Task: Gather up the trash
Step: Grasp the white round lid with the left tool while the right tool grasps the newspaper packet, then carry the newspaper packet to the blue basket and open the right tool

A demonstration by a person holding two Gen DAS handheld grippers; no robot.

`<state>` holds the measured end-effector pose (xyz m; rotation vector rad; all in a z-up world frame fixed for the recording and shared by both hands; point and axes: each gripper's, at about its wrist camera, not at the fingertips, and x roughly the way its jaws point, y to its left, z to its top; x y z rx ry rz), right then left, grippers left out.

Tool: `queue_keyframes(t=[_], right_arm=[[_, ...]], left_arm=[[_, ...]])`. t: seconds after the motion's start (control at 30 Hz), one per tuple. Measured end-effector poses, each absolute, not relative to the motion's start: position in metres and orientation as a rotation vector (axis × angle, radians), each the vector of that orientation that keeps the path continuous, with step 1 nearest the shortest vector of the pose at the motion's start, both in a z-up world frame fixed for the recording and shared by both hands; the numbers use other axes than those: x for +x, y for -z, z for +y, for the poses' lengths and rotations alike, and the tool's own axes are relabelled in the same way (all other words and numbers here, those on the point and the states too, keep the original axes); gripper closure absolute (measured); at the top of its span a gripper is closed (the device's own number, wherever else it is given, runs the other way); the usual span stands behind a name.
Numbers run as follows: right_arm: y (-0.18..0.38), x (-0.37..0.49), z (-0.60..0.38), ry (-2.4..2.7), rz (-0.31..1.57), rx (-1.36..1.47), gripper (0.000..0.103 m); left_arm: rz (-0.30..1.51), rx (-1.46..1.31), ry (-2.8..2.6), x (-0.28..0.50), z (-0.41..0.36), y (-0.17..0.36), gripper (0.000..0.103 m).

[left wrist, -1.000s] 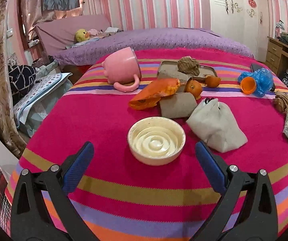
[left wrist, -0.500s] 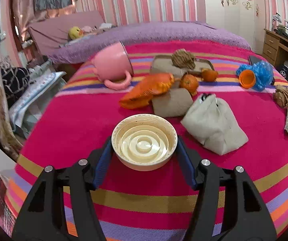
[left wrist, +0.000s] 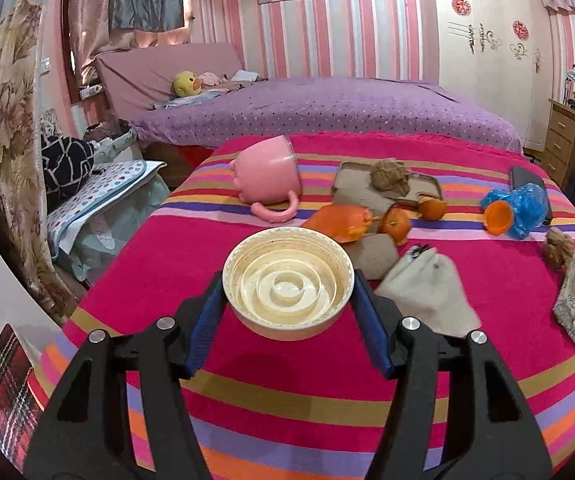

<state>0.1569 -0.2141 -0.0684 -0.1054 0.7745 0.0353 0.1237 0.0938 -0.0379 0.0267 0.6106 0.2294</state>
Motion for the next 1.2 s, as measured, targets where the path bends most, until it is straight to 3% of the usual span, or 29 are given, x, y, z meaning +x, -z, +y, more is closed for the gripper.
queue_keyframes(t=[0.03, 0.7, 1.2], right_arm=[[0.067, 0.155, -0.215, -0.031, 0.767, -0.108, 0.103], [0.017, 0.108, -0.305, -0.075, 0.569, 0.042, 0.102], [0.018, 0.035, -0.498, 0.225, 0.519, 0.178, 0.102]], left_arm=[[0.605, 0.031, -0.223, 0.123, 0.088, 0.036, 0.043], [0.547, 0.056, -0.057, 0.116, -0.039, 0.014, 0.043], [0.492, 0.136, 0.193, 0.108, -0.227, 0.001, 0.043]])
